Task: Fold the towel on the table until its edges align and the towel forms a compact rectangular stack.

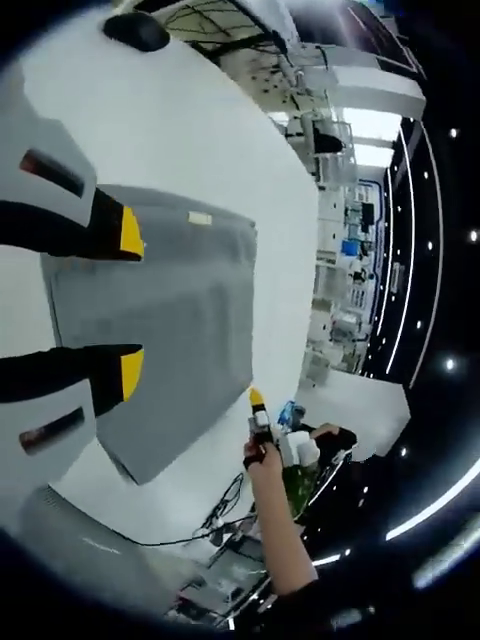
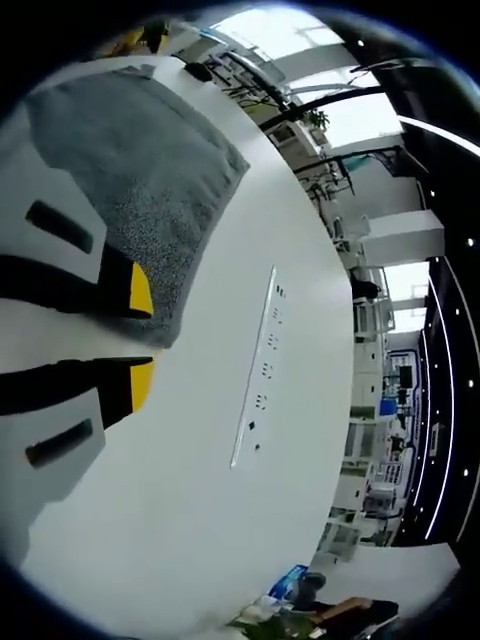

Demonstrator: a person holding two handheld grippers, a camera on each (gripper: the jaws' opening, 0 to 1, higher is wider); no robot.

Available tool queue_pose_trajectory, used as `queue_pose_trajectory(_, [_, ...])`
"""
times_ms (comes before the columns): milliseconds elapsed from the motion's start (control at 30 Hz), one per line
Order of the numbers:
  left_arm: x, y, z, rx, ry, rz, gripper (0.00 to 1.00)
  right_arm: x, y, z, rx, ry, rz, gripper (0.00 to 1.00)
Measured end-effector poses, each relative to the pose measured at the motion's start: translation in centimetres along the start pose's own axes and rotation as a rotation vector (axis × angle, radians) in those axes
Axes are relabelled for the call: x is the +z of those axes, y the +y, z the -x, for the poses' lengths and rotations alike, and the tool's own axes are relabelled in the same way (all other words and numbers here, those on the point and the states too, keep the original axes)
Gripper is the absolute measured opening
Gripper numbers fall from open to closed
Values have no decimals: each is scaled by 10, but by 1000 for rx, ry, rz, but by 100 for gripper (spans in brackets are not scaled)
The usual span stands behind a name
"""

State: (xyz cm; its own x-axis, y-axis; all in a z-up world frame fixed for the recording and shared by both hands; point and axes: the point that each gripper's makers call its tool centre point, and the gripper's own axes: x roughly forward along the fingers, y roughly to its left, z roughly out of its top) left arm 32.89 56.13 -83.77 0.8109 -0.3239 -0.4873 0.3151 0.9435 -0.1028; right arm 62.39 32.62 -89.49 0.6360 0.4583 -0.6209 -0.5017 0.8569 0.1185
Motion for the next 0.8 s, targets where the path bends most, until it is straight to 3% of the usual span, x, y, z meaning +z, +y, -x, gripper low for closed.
queue_pose_trajectory(100, [-5,-29,-14,-81,37,-76,43,-2,-4,2,-1,3,6,14])
queue_pose_trajectory(233, [-10,-70,-31,-207,74,-190,44,-5,-9,6,5,9,1,14])
queue_pose_trajectory(433, [-20,-138,-49,-395,108,-269,45,-5,-7,5,16,4,-7,15])
queue_pose_trajectory(667, [-30,-186,-64,-492,138,-328,43,-4,-3,-1,44,2,1,15])
queue_pose_trajectory(800, [-37,-222,-71,-584,151,-454,41,-2,-2,-5,49,-3,-28,15])
